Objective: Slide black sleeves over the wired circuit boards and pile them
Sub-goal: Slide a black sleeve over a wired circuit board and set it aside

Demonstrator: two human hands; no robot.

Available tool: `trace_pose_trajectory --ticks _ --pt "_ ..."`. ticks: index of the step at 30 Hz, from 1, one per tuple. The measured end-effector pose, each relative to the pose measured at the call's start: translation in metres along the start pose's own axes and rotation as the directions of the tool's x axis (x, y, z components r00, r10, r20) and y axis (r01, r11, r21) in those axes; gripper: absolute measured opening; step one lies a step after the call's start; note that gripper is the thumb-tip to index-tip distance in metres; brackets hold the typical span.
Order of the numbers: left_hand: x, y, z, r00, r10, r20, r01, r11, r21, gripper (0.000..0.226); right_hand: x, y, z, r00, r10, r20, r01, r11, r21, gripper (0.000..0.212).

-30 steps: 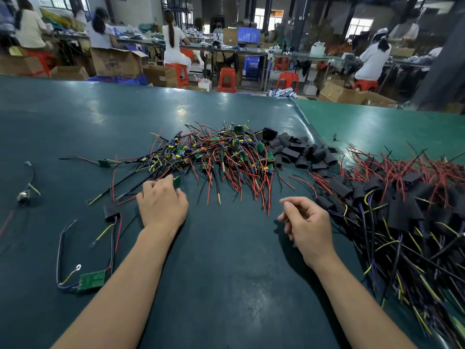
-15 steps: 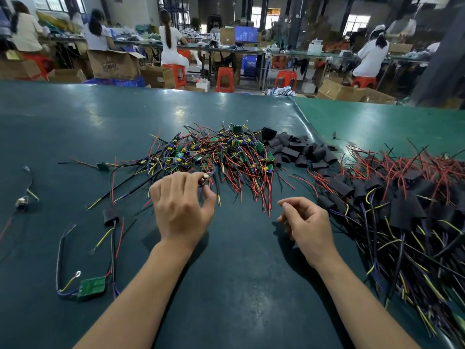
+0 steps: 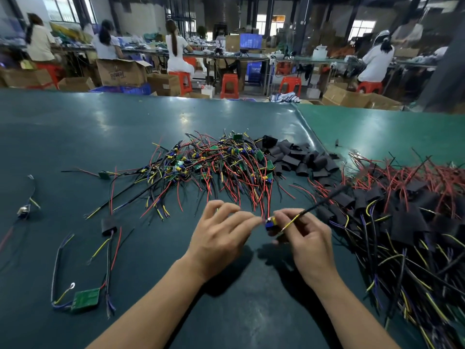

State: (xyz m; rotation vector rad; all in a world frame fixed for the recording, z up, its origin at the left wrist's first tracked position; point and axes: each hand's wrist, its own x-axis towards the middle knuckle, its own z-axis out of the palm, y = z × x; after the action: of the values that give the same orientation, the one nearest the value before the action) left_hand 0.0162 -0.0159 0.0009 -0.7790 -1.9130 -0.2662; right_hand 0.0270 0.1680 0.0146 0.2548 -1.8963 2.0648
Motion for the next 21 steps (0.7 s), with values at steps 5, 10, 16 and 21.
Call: trace_pose_trajectory --ticks 5,10,16,21 --pt "-0.006 -0.016 -0.005 0.971 -0.238 -0.021 0.236 0.97 -0.06 0.01 0.014 0.002 -0.014 0.962 0.089 -0.258 -0.042 0.983 0.18 0.012" --pt "-0.006 -0.016 -0.01 0.848 -0.473 0.238 0.528 0.798 -0.291 0.005 0.015 0.007 -0.016 0.956 0.085 -0.28 -0.034 0.983 0.183 0.013" --pt "-0.006 -0.024 -0.015 0.506 -0.852 0.13 0.802 0.41 -0.435 0.013 0.021 0.011 -0.016 0.927 0.046 -0.371 0.021 0.984 0.176 0.016" --pt "0.015 -0.019 -0.004 0.743 -0.624 0.242 0.668 0.674 -0.316 0.004 0.027 0.013 -0.02 0.864 0.024 -0.503 0.09 0.975 0.201 0.014"
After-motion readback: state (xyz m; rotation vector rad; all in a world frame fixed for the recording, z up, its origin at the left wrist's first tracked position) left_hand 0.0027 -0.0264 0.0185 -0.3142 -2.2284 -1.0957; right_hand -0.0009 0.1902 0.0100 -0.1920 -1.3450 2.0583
